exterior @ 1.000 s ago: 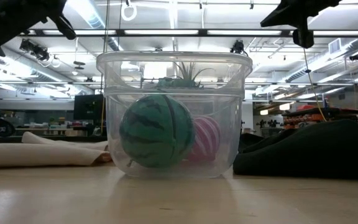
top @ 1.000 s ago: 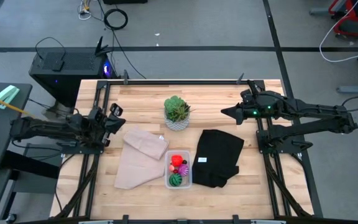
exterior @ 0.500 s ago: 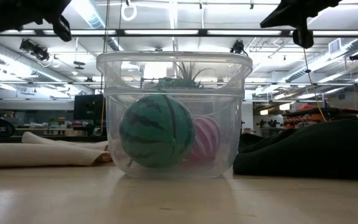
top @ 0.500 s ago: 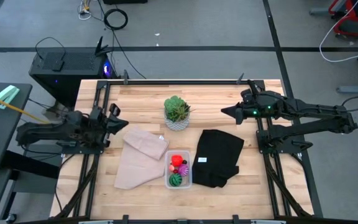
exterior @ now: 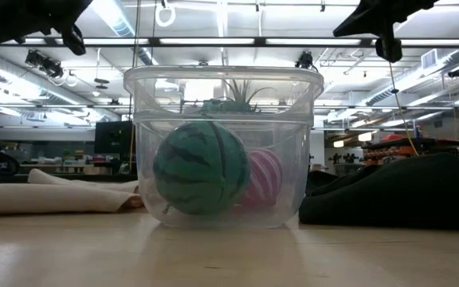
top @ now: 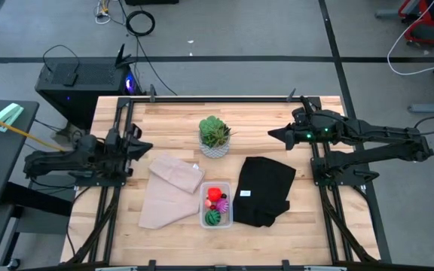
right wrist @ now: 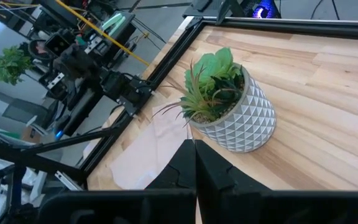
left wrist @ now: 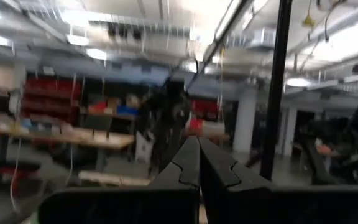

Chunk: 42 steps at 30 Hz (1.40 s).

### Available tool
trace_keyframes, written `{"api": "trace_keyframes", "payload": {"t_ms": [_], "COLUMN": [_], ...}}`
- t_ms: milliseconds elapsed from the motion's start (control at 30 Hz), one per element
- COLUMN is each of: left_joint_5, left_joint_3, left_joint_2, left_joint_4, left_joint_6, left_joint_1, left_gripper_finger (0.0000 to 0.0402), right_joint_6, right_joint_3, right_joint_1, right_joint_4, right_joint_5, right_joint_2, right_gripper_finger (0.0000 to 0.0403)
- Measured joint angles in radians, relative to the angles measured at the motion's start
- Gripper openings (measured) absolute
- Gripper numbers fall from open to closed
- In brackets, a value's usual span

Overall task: Pick and placing Produce into tupperware
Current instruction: Return to Home Position

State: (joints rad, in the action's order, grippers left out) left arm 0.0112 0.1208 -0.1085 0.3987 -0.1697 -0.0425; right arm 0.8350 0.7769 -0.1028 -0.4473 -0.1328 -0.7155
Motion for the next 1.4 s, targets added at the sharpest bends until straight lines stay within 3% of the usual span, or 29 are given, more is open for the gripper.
{"api": "trace_keyframes", "payload": {"t_ms": [200,700,833,1000,1400], "left_joint_5": [0.056,0.087,0.054,-0.011,-0.016], "left_joint_3": [-0.065,-0.111,-0.111,-0.111,-0.111], "left_joint_2": [0.0,0.0,-0.001,-0.002,-0.002], "left_joint_4": [0.145,0.184,0.186,0.048,-0.243], "left_joint_6": [0.03,0.026,0.026,-0.025,-0.049], "left_joint_1": [0.0,0.0,0.0,0.0,0.001], "left_gripper_finger": [0.0003,0.0005,0.0003,0.0006,0.0003], "right_joint_6": [0.003,0.011,0.011,0.01,0.004], "right_joint_3": [0.0,0.0,0.0,0.0,0.0], "right_joint_1": [0.0,0.0,0.0,0.0,0.0], "right_joint_4": [0.0,0.0,0.0,0.0,0.0], "right_joint_5": [-0.001,-0.005,-0.005,-0.005,-0.006], "right_joint_2": [0.0,0.0,0.0,0.0,0.0], "right_gripper_finger": [0.0,0.0,0.0,0.0,0.0]}}
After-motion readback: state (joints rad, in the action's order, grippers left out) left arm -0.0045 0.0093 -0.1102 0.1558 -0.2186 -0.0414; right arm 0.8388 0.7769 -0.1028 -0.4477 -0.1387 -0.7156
